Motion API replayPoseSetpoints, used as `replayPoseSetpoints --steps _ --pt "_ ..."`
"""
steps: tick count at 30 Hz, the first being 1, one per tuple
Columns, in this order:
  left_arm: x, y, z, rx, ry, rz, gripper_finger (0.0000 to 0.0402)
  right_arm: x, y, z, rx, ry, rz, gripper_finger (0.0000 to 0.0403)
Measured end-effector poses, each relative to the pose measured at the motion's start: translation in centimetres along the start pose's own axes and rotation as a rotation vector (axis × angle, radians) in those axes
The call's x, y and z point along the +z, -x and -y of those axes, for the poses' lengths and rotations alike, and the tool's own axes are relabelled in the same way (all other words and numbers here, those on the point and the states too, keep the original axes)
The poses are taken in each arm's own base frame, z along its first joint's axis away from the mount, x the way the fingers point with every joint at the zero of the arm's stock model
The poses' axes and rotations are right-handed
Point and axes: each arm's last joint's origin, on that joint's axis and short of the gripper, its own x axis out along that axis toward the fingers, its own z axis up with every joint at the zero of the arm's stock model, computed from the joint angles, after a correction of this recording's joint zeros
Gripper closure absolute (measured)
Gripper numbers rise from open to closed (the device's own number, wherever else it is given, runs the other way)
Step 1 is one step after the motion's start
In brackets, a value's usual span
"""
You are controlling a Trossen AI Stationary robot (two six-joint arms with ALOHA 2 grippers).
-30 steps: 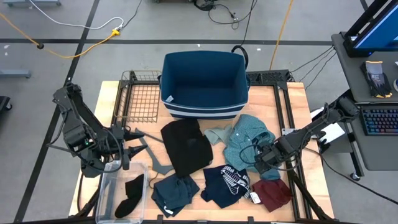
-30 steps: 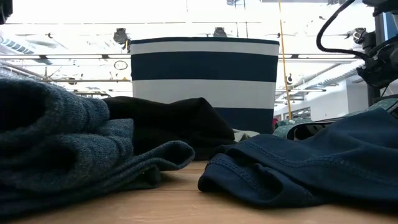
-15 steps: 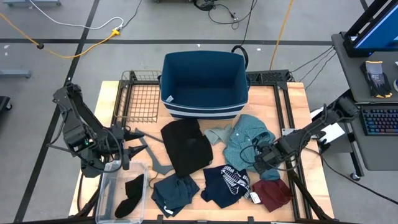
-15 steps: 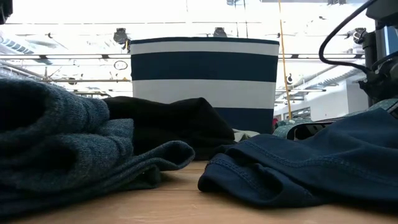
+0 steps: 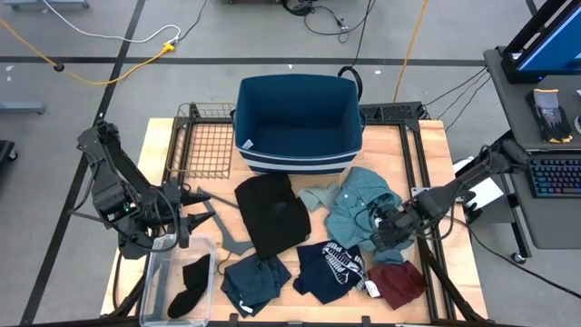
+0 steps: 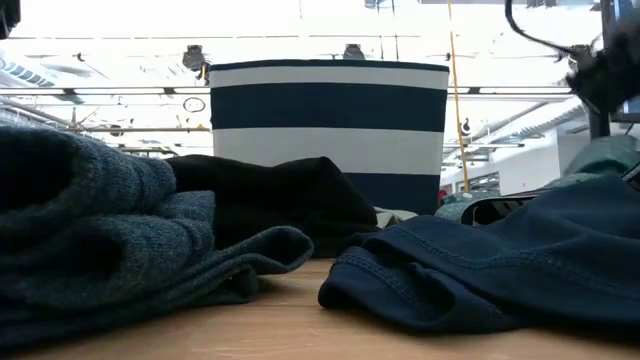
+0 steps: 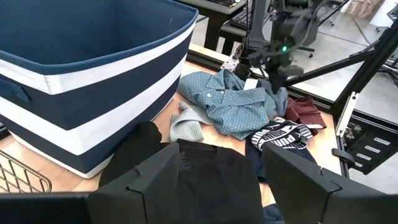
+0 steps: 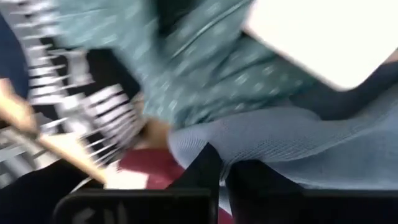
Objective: Pick & Place Cloths
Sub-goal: Put the blue sock into the transparent container
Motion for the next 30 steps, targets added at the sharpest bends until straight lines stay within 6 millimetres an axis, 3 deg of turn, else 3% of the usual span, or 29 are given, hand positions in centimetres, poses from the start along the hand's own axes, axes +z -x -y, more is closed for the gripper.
replayPoseSetpoints --steps 13,18,25,30 --pt "0.0 0.0 0.0 0.001 0.003 0.002 0.0167 -1.7 8.2 -3.9 0.205 0.127 0.015 0.0402" --pt "0.1 -0.1 0.1 0.000 0.035 0.007 0.0167 -1.8 10.1 -6.2 0.434 0.250 0.177 0.0402" --pt "1.2 -0.9 0.7 -0.008 0.148 0.051 0.0167 -1.9 11.9 -10.2 0.794 0.549 0.482 0.0402" --pt "2.3 -1.8 1.4 -0.074 0.195 0.036 0.0167 -1.5 12.1 -12.4 0.892 0.753 0.662 0.0402"
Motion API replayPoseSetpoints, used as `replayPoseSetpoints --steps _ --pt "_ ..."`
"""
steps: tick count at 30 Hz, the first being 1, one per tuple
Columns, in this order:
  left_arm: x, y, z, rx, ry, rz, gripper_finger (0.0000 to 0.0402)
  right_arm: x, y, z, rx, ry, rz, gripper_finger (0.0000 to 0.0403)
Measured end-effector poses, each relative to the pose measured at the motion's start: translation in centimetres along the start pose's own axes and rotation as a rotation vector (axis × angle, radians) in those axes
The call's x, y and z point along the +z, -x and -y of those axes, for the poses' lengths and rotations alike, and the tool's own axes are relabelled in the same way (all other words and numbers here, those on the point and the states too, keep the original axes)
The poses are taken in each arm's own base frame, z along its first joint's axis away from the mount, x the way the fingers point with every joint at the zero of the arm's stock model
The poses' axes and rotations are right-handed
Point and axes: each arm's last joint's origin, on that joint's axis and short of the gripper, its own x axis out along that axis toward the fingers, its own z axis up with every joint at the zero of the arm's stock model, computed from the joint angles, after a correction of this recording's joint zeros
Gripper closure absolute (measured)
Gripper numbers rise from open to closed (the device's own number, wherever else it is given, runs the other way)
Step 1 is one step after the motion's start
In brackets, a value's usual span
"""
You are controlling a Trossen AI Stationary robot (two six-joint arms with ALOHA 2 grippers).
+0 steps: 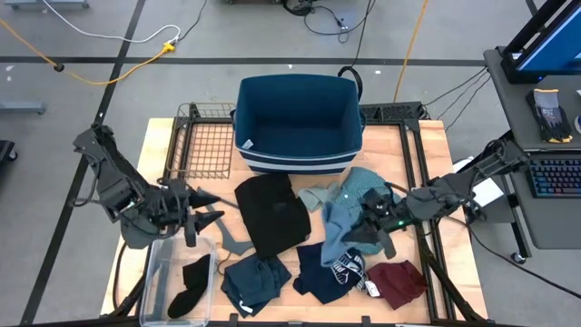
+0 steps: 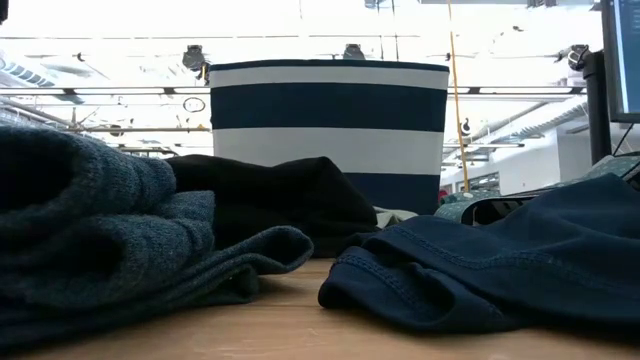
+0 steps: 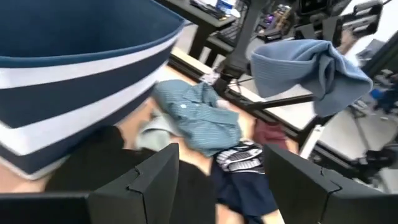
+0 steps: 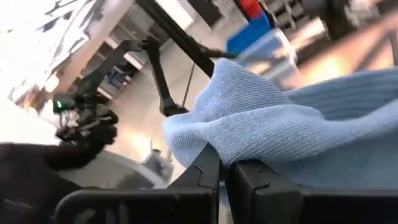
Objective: Pick & Place Cloths
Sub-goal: Put the blue sock into the transparent container
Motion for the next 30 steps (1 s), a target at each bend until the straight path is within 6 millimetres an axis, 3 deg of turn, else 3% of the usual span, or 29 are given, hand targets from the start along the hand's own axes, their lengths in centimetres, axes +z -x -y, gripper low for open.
replayPoseSetpoints --steps 8,16,24,30 --pt "1.4 -1.8 1.0 -0.097 0.058 -0.009 0.0167 -0.4 -2.6 0.9 -0.021 0.396 0.006 0.0403" --pt "1.0 -4.5 1.7 -0.113 0.052 -0.052 0.0167 -1.2 -4.2 1.5 -0.042 0.757 -0.041 0.0403" --pt "0.7 -7.5 1.9 -0.065 0.094 -0.044 0.0167 -1.6 -5.4 2.2 -0.059 1.015 -0.055 0.0403" --pt "1.6 -9.8 2.3 -0.169 0.190 -0.037 0.0167 -1.3 -6.2 2.8 -0.120 1.149 -0.032 0.0403"
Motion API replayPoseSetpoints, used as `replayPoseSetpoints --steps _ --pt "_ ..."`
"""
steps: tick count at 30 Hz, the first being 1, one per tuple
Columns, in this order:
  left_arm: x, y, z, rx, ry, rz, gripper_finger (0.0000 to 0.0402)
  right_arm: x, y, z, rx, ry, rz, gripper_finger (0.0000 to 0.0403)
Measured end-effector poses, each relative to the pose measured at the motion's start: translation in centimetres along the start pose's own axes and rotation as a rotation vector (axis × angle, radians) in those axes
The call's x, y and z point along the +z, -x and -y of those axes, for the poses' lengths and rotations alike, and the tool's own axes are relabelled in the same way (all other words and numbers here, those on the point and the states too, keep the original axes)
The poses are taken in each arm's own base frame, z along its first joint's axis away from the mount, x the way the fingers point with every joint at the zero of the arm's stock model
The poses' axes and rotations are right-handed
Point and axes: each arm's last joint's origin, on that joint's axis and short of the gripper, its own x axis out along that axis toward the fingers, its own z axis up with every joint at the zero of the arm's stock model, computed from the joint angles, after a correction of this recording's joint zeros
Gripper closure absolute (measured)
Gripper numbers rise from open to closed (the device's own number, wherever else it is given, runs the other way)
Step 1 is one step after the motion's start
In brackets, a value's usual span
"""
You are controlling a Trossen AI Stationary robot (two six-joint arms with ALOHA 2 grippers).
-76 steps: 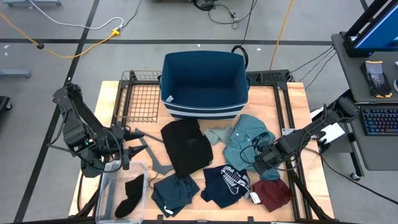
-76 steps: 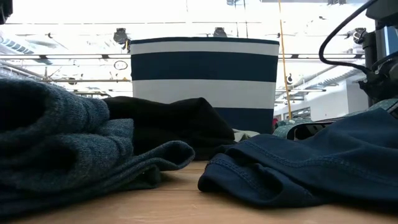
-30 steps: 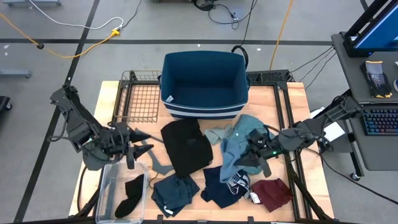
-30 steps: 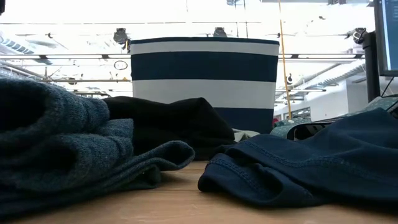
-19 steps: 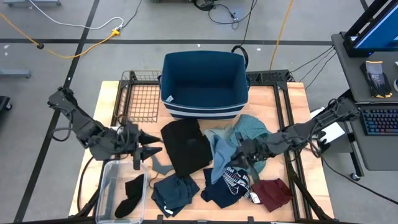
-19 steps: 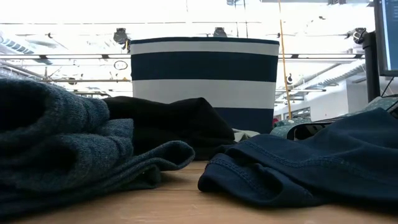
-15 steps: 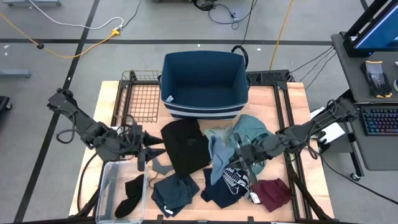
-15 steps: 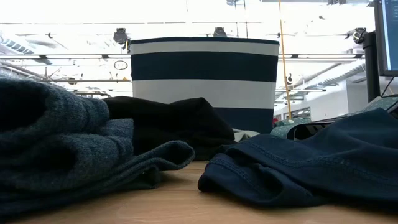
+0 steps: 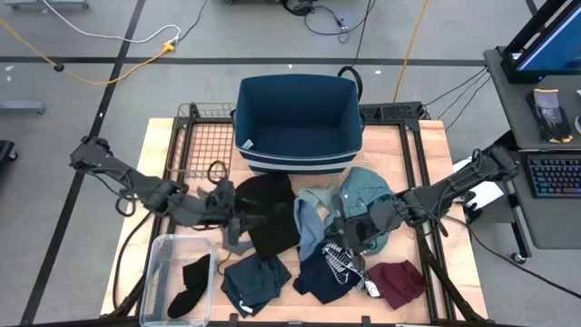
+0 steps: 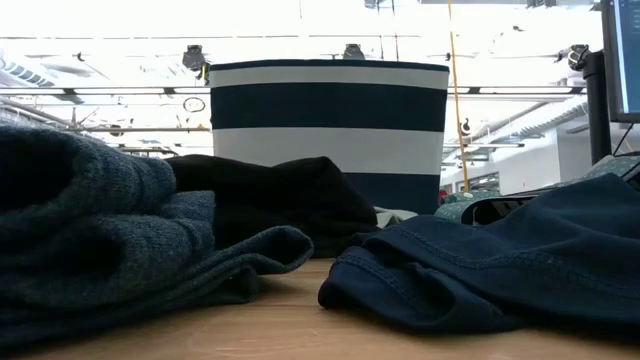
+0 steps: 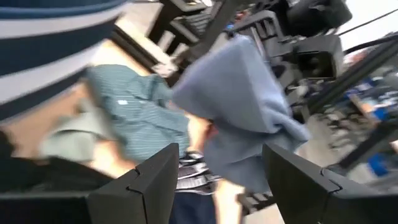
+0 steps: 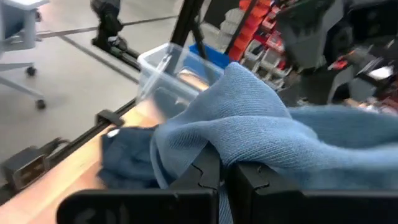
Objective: Pick & Place Cloths
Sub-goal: Put the blue sock into the transparent container
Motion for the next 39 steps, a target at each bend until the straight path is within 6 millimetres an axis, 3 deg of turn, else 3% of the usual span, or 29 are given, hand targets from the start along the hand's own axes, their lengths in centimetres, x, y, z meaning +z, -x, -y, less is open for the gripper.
replayPoseSetpoints --steps 13,27,39 --pt "1.5 -4.1 -0.8 -0.170 0.140 -0.012 0.0167 1.0 -0.1 0.9 -0.064 0.062 0.116 0.0403" --pt "1.7 -8.5 -1.6 -0.344 0.195 0.010 0.0167 0.7 -0.2 1.5 -0.080 0.048 0.099 0.0403" --pt "1.9 -9.2 -1.7 -0.413 0.222 0.014 0.0167 -0.1 -0.4 2.7 -0.106 -0.006 0.054 0.0403"
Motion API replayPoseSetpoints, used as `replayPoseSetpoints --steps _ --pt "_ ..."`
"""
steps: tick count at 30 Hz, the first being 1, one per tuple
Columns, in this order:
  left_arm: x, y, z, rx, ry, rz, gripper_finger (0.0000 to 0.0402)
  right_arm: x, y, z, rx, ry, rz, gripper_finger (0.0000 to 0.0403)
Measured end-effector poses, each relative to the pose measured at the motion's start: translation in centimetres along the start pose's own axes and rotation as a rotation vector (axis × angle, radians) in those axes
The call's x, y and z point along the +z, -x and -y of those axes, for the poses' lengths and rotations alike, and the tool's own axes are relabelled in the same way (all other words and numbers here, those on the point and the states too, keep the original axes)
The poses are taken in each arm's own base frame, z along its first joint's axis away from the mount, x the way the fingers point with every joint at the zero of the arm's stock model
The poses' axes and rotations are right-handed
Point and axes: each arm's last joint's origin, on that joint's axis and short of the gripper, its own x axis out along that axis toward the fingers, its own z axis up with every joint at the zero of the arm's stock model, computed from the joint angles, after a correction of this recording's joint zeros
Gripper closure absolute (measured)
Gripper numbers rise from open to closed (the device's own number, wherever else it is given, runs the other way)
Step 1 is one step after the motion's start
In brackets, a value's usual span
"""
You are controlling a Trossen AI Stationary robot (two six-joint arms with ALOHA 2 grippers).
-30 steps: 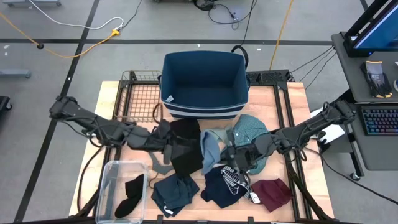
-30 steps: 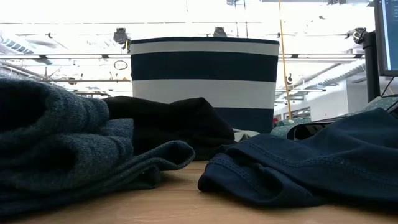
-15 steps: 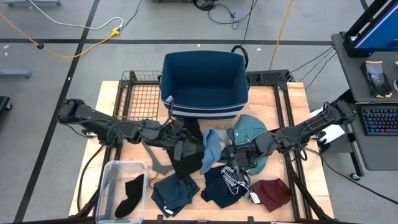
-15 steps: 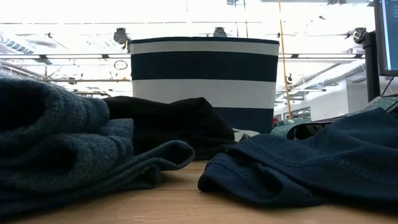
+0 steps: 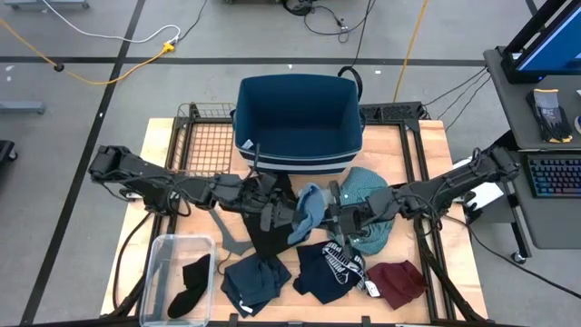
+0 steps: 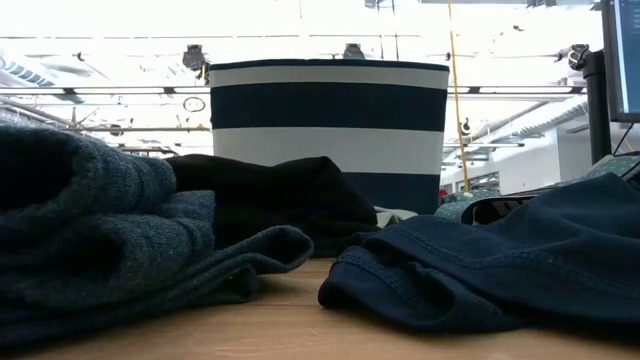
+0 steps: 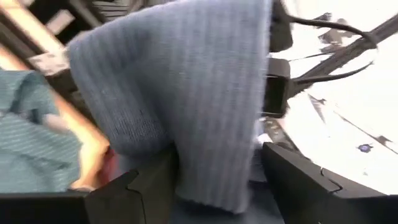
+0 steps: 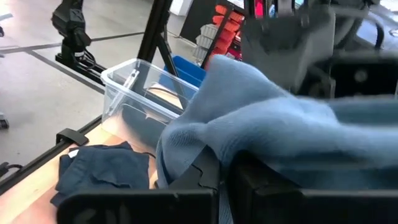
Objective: Pick & Place Cloths
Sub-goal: Put the blue sock into the transparent container
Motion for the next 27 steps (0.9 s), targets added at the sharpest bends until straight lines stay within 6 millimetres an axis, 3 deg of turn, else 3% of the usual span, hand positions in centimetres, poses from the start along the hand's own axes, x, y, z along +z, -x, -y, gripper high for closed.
replayPoseSetpoints --steps 14,27 --pt "0.0 0.0 0.2 -0.033 -0.039 -0.016 0.0167 -0.4 -0.1 0.5 -0.011 -0.072 -0.028 0.0403" --pt "1.1 0.0 -1.0 0.026 -0.067 0.001 0.0167 -0.2 -0.1 0.6 -0.024 -0.133 -0.002 0.0403"
